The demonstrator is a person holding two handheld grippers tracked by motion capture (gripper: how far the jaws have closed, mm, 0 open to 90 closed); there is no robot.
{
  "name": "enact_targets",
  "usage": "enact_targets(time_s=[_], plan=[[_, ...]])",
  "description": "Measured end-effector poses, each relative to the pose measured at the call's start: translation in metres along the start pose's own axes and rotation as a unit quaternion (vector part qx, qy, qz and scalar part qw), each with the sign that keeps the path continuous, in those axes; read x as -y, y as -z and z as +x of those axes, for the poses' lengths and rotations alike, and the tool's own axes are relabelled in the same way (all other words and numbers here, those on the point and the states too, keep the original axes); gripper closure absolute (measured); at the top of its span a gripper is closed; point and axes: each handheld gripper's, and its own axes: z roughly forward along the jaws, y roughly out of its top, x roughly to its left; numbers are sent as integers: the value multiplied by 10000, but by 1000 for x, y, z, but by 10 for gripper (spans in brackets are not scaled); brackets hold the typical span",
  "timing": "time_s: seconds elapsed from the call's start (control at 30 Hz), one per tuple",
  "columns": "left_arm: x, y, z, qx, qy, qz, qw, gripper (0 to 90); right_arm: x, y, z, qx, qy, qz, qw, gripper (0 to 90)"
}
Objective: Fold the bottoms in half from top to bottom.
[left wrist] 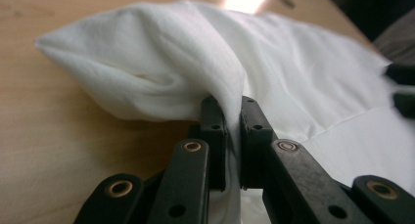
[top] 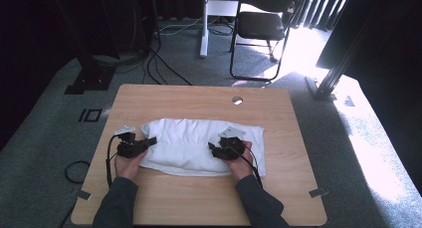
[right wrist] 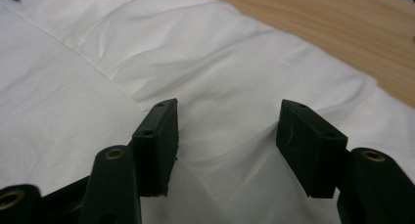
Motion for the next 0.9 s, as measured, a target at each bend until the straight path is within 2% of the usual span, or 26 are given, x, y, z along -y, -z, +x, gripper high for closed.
enact_targets(time_s=[0.03, 0.07, 0.1, 0.13, 0.17, 0.2, 0.23, 0.27, 0.3, 0.33, 0.37, 0.4, 0.5, 0.53, 0.57, 0.6, 0.63, 0.7, 0.73, 0.77, 0.8, 0.83, 0.9], plan=[[0, 0, 0, 0, 0, 0, 10000, 849, 0, -2, 0, -16, -21, 48, 10000, 391], [-4, 3, -2, 139, 24, -134, 9998, 849, 0, -7, -1, -34, -46, 154, 9999, 387], [-4, 3, -2, 139, 24, -134, 9998, 850, 0, -7, -1, -34, -46, 154, 9999, 387], [-8, 6, -6, 272, -2, -251, 9993, 850, 2, -14, -3, -78, -76, 313, 9995, 380], [-8, 6, -6, 272, -2, -251, 9993, 850, 2, -14, -3, -78, -76, 313, 9995, 380], [-13, 10, -11, 427, -57, -378, 9984, 852, 5, -20, -4, -133, -123, 414, 9990, 379], [-13, 10, -11, 427, -57, -378, 9984, 853, 5, -20, -4, -133, -123, 414, 9990, 379], [-19, 13, -18, 559, -144, -486, 9971, 853, 7, -23, -5, -176, -143, 453, 9987, 379], [-19, 13, -18, 559, -144, -486, 9971, 853, 7, -23, -5, -176, -143, 453, 9987, 379], [-26, 15, -27, 639, -261, -554, 9961, 853, 8, -26, -5, -208, -162, 471, 9985, 379], [-26, 15, -27, 639, -261, -554, 9961, 853, 8, -26, -5, -208, -162, 471, 9985, 379], [-34, 16, -37, 754, -392, -629, 9944, 853, 8, -28, -4, -214, -148, 493, 9984, 380], [-39, 16, -44, 865, -427, -676, 9930, 853, 8, -31, -2, -220, -166, 514, 9983, 380], [-45, 15, -51, 960, -514, -723, 9914, 854, 7, -33, 1, -224, -169, 489, 9984, 381], [-45, 15, -51, 960, -514, -723, 9914, 854, 7, -33, 1, -224, -169, 489, 9984, 381], [-52, 15, -59, 1091, -570, -770, 9894, 854, 7, -37, 5, -276, -200, 422, 9985, 382], [-52, 15, -59, 1091, -570, -770, 9894, 854, 7, -37, 5, -276, -200, 422, 9985, 382], [-57, 13, -67, 1222, -650, -792, 9872, 854, 6, -42, 9, -343, -248, 370, 9984, 383], [-61, 12, -76, 1353, -730, -800, 9849, 854, 4, -46, 13, -414, -275, 323, 9982, 385], [-61, 12, -76, 1353, -730, -800, 9849, 854, 4, -46, 13, -414, -275, 323, 9982, 385], [-65, 8, -89, 1345, -994, -765, 9830, 854, 1, -51, 20, -505, -272, 312, 9979, 385], [-65, 8, -89, 1345, -994, -765, 9830, 854, 1, -51, 20, -505, -272, 312, 9979, 385], [-66, 5, -96, 1309, -1129, -709, 9824, 854, -5, -54, 28, -602, -196, 374, 9973, 386]])
